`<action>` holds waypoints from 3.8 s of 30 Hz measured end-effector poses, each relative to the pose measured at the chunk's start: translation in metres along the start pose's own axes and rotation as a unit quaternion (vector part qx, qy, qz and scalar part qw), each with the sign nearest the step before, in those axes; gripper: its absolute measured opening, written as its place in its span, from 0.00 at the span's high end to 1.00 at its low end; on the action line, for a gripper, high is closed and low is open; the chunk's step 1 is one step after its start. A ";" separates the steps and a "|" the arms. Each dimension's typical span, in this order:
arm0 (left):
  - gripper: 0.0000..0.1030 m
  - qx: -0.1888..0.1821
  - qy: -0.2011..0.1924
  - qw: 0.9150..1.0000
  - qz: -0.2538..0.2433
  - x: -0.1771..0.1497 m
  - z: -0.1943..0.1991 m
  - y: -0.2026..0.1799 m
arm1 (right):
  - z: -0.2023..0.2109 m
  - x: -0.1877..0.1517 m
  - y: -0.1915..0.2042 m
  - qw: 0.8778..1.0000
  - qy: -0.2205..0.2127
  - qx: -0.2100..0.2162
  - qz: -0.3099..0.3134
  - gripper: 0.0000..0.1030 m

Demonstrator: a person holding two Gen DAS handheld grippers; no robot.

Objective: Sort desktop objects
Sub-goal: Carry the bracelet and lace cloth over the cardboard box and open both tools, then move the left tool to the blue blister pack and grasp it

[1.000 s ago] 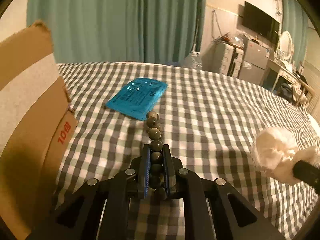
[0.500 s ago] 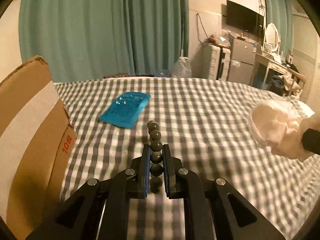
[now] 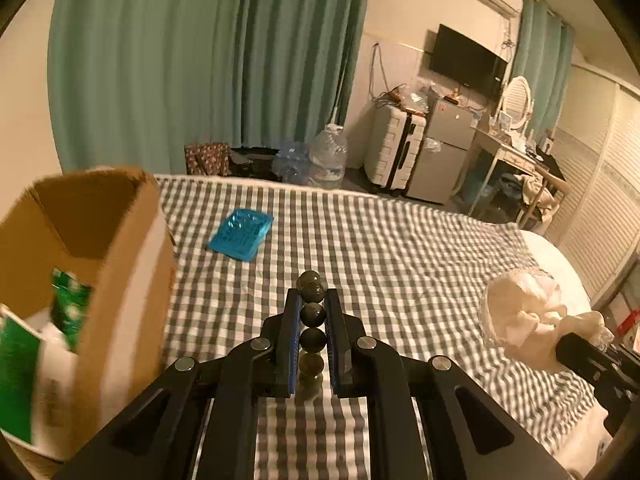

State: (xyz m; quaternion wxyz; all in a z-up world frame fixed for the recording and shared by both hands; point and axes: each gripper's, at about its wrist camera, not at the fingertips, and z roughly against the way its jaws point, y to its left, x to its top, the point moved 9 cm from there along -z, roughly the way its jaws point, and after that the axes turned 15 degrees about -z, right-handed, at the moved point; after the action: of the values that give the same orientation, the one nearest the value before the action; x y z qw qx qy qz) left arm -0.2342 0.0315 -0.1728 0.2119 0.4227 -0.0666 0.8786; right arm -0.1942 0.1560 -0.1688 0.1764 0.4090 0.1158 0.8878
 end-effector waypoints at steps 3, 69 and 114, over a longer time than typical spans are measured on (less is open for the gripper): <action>0.89 -0.008 -0.005 1.000 -0.009 0.011 0.026 0.000 | 0.022 0.004 0.007 1.000 -0.014 -0.003 0.000 0.85; 0.15 0.033 0.038 0.999 0.007 -0.024 0.075 0.285 | -0.080 -0.024 0.321 0.990 -0.039 0.054 0.122 0.16; 0.00 0.049 0.020 0.998 -0.025 -0.001 0.098 -0.015 | 0.125 0.037 0.035 0.987 -0.161 -0.007 -0.021 0.00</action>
State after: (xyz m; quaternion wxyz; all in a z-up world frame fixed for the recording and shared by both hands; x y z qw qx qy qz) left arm -0.1576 0.0158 -0.1124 0.2141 0.4166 -0.0083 0.8835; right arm -0.1282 0.1470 -0.0520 0.2140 0.5427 0.0878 0.8074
